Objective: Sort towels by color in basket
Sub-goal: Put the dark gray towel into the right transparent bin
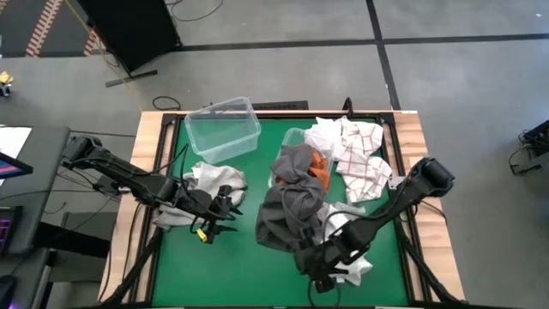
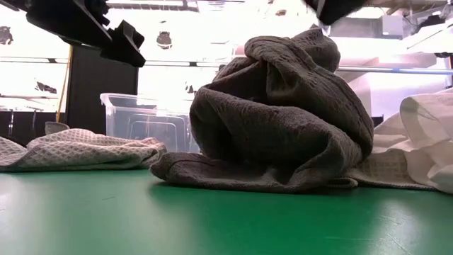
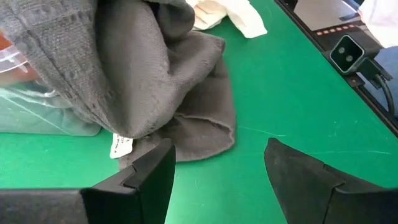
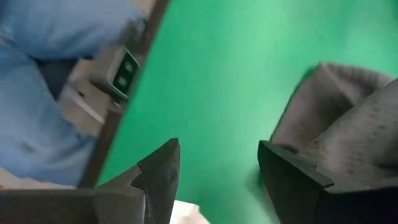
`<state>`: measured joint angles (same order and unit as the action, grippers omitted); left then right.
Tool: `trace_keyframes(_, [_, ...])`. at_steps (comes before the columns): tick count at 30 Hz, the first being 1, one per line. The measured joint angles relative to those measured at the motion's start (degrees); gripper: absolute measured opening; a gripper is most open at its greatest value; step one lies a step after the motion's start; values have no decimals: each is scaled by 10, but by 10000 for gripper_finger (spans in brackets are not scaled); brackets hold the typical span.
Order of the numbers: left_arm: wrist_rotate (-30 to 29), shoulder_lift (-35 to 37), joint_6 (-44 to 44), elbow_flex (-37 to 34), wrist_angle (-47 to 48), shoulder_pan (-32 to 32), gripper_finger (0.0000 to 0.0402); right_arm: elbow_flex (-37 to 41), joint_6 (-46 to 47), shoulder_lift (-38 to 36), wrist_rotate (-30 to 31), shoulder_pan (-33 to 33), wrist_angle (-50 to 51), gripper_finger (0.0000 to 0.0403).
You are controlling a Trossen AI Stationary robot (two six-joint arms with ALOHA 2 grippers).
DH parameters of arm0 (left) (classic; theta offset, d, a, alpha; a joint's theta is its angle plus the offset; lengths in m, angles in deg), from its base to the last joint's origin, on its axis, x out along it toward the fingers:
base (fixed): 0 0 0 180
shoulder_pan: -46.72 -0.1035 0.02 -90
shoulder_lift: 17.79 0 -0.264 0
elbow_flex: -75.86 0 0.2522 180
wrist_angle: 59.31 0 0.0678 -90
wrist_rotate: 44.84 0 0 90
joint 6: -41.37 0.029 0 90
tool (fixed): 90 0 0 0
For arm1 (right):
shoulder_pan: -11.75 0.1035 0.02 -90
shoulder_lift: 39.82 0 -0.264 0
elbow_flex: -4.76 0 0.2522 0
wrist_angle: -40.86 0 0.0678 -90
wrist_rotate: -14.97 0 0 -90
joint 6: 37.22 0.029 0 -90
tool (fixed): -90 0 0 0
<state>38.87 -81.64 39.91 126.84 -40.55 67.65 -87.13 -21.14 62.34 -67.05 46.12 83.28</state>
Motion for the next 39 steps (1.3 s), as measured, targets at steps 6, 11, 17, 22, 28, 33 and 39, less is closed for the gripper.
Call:
trace_keyframes(6, [-4, 0, -9, 0, 0, 0, 235, 0, -44, 46, 38, 0, 21, 244])
trace_keyframes(11, [-4, 0, -14, 0, 0, 0, 235, 0, -67, 60, 92, 5, 49, 244])
trace_keyframes(17, [-9, 0, -13, 0, -1, 0, 235, 0, -86, 68, 147, 13, 73, 244])
trace_keyframes(22, [-10, 0, -12, 0, -2, 0, 235, 0, -106, 111, 150, 12, 78, 244])
trace_keyframes(28, [-11, 0, -12, 0, -1, 0, 235, -1, -100, 151, 189, 6, 91, 244])
trace_keyframes(33, [-11, 0, -11, 0, 0, 0, 235, -1, -64, 151, 203, -3, 92, 234])
trace_keyframes(39, [-13, 0, -7, 0, -1, 0, 235, 0, -54, 153, 206, -15, 91, 157])
